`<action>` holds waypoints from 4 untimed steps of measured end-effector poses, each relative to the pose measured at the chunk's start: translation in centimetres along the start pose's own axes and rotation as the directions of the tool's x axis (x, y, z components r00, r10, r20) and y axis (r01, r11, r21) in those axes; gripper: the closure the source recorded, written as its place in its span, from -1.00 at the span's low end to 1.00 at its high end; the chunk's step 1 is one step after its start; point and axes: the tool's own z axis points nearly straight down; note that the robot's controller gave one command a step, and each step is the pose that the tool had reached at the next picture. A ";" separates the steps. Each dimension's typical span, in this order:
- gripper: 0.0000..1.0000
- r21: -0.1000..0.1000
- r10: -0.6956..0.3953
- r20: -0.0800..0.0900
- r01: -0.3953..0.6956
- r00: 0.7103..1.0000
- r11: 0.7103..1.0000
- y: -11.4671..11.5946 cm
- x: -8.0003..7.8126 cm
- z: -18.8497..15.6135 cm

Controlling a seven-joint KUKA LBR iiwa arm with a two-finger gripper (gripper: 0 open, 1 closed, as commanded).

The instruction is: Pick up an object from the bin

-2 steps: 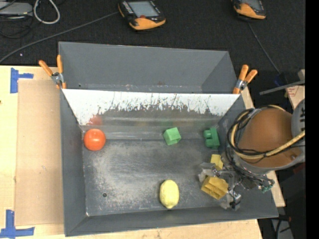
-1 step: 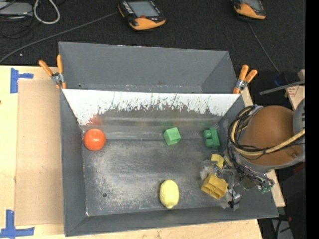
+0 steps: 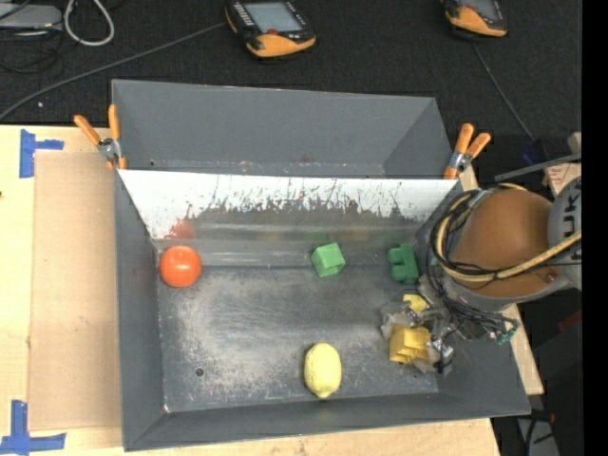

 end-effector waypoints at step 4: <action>1.00 -0.008 -0.005 -0.005 0.005 1.000 1.000 2.0 1.1 -11.4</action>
Offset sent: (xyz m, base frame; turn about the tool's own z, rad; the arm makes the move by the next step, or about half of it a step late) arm -0.0023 -0.0009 0.1148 0.0191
